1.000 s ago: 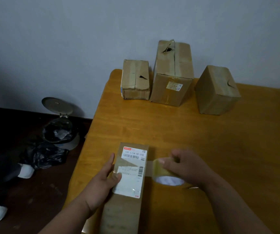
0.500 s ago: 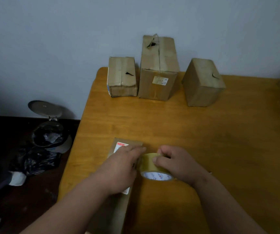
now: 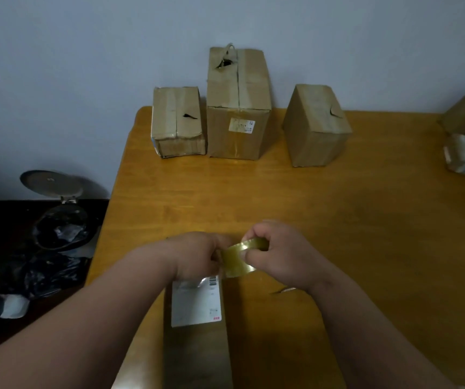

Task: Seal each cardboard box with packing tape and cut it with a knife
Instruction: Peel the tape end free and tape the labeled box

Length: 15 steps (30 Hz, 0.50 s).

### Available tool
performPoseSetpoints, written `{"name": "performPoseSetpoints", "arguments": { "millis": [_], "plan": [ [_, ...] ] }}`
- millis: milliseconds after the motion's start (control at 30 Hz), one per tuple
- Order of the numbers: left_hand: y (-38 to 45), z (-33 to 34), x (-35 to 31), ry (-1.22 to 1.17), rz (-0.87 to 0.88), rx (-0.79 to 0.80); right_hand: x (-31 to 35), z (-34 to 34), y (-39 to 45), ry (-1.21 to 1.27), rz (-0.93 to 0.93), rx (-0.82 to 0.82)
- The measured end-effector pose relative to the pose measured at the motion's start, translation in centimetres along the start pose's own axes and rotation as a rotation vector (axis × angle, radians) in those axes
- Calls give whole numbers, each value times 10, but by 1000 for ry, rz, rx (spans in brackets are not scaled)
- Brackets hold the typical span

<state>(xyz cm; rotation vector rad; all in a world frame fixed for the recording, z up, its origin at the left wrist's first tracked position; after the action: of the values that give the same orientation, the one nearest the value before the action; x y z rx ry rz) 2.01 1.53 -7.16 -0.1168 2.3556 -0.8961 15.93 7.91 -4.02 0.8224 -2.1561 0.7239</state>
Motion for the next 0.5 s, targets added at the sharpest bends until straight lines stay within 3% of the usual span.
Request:
{"name": "performPoseSetpoints", "arguments": {
  "millis": [233,367,433,500],
  "plan": [
    [20,-6,-18,278,-25,85,-21,1,9,103,22,42],
    [24,-11,-12,171,-38,68,-70,-11,12,349,161,-192],
    [26,-13,-8,114,-53,75,-112,-10,7,130,343,-216],
    [28,-15,-3,29,-68,71,-149,7,-6,-301,482,-12]
  ]
}}
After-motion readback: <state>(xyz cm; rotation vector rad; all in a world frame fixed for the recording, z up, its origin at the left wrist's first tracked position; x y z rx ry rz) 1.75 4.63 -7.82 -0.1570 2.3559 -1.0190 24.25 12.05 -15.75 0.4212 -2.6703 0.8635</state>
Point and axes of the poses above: each hand's wrist, its own y-axis towards the middle knuckle, its own z-axis out of the palm, x = y × z, the point moved 5 cm from there along y, towards the middle knuckle, and after that the axes turned 2 degrees about x, right-handed, at the moved point
